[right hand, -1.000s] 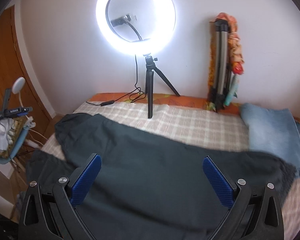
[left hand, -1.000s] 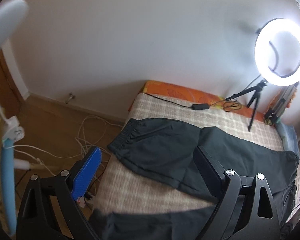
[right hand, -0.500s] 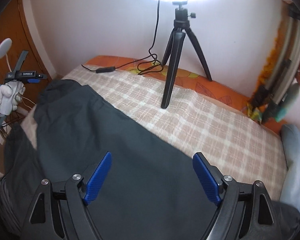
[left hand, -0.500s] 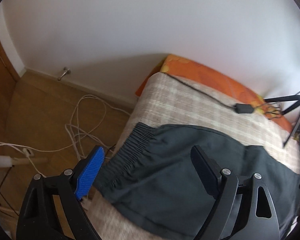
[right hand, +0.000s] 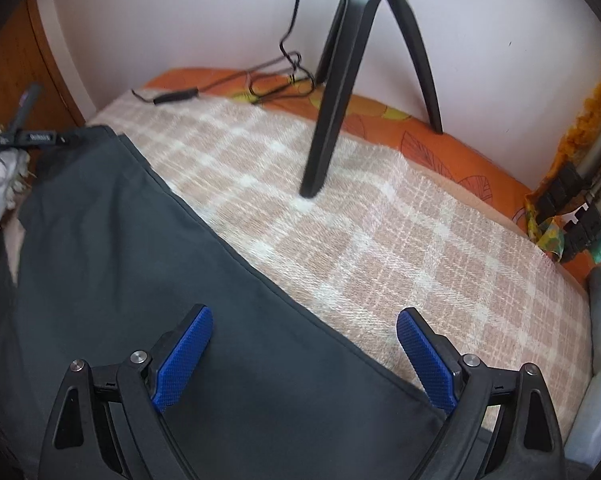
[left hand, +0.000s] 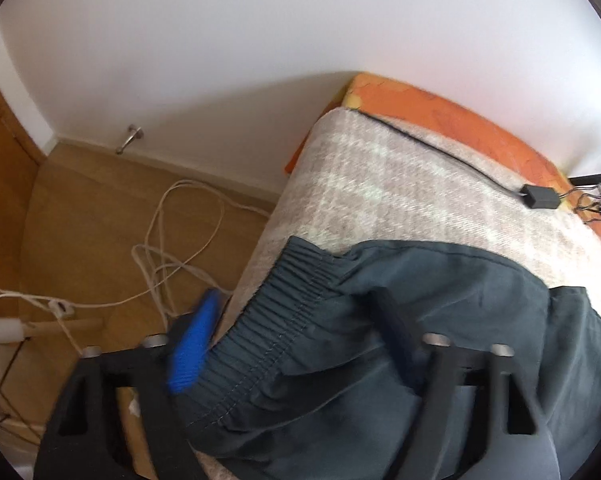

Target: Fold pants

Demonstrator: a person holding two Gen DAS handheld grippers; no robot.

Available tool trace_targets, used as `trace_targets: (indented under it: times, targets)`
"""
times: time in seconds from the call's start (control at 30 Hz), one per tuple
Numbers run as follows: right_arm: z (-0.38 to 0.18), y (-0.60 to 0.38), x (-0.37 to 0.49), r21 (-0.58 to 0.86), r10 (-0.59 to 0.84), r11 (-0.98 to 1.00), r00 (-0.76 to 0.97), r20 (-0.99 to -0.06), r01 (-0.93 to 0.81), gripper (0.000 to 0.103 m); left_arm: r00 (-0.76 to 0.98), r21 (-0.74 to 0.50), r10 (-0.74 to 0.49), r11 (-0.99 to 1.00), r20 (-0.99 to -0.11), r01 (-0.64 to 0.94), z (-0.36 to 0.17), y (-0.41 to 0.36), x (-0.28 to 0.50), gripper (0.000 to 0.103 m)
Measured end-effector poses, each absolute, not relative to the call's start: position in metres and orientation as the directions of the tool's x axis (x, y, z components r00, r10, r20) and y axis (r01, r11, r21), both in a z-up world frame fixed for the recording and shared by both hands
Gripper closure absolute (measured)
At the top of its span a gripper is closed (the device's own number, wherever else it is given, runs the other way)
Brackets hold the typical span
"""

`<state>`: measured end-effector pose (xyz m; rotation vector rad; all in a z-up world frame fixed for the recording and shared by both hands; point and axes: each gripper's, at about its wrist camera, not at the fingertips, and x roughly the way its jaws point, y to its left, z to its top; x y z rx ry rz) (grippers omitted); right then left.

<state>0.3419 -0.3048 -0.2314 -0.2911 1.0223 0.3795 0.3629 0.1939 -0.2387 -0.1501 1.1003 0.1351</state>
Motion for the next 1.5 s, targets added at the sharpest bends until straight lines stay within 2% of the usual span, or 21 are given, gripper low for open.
trace_targets:
  times: [0.03, 0.07, 0.1, 0.2, 0.23, 0.27, 0.3, 0.33, 0.43, 0.47, 0.67, 0.93, 1.13, 1.37, 1.5]
  targets:
    - [-0.235, -0.305, 0.344, -0.055, 0.171, 0.897, 0.457, -0.873, -0.439, 0.007, 0.456, -0.058, 0.027, 0.983, -0.89, -0.171, -0.238, 0.192, 0.364, 0.067]
    - [-0.237, -0.305, 0.344, -0.047, 0.177, 0.898, 0.456, -0.872, -0.438, 0.004, 0.467, -0.057, 0.016, 0.988, -0.884, -0.141, -0.237, 0.187, 0.365, 0.072]
    - [-0.238, -0.305, 0.344, -0.043, 0.183, 0.899, 0.462, -0.868, -0.436, 0.002, 0.473, -0.04, 0.024, 0.991, -0.881, -0.125, -0.235, 0.184, 0.365, 0.077]
    - [-0.239, -0.303, 0.338, -0.044, 0.19, 0.901, 0.483, -0.855, -0.431, 0.004, 0.48, -0.016, 0.034, 0.995, -0.877, -0.1, -0.232, 0.179, 0.363, 0.08]
    - [-0.237, -0.302, 0.334, -0.041, 0.201, 0.896, 0.487, -0.85, -0.441, 0.013, 0.485, -0.023, 0.03, 0.994, -0.874, -0.102, -0.23, 0.18, 0.362, 0.081]
    - [-0.235, -0.299, 0.33, -0.043, 0.213, 0.887, 0.491, -0.845, -0.459, 0.031, 0.499, -0.031, 0.031, 0.993, -0.866, -0.115, -0.226, 0.181, 0.359, 0.081]
    - [-0.232, -0.295, 0.324, -0.059, 0.217, 0.876, 0.501, -0.838, -0.479, 0.045, 0.511, -0.037, 0.031, 0.992, -0.859, -0.123, -0.222, 0.182, 0.356, 0.081]
    - [-0.229, -0.291, 0.318, -0.077, 0.214, 0.866, 0.505, -0.836, -0.495, 0.074, 0.525, -0.046, 0.024, 0.992, -0.851, -0.121, -0.217, 0.183, 0.354, 0.082]
    - [-0.228, -0.277, 0.304, -0.178, 0.149, 0.836, 0.527, -0.837, -0.52, 0.097, 0.56, -0.053, 0.019, 0.992, -0.828, -0.112, -0.204, 0.183, 0.345, 0.082]
    - [-0.228, -0.274, 0.3, -0.209, 0.128, 0.826, 0.535, -0.835, -0.524, 0.101, 0.57, -0.067, 0.005, 0.992, -0.822, -0.105, -0.199, 0.184, 0.343, 0.082]
    - [-0.188, -0.272, 0.27, -0.297, 0.087, 0.832, 0.64, -0.764, -0.468, 0.103, 0.624, -0.118, -0.049, 0.991, -0.78, -0.069, -0.16, 0.196, 0.314, 0.082]
    - [-0.132, -0.269, 0.191, -0.297, 0.148, 0.835, 0.71, -0.688, -0.462, 0.103, 0.701, -0.158, -0.063, 0.985, -0.71, -0.072, -0.132, 0.221, 0.244, 0.082]
    - [-0.121, -0.269, 0.119, -0.278, 0.19, 0.823, 0.701, -0.687, -0.496, 0.103, 0.723, -0.187, -0.116, 0.982, -0.681, -0.018, -0.146, 0.235, 0.176, 0.082]
    - [-0.147, -0.267, 0.053, -0.245, 0.205, 0.798, 0.632, -0.747, -0.55, 0.103, 0.713, -0.23, -0.16, 0.973, -0.682, -0.003, -0.182, 0.246, 0.109, 0.081]
    - [-0.163, -0.266, 0.027, -0.249, 0.205, 0.773, 0.601, -0.772, -0.584, 0.103, 0.703, -0.32, -0.21, 0.947, -0.68, -0.026, -0.187, 0.257, 0.069, 0.073]
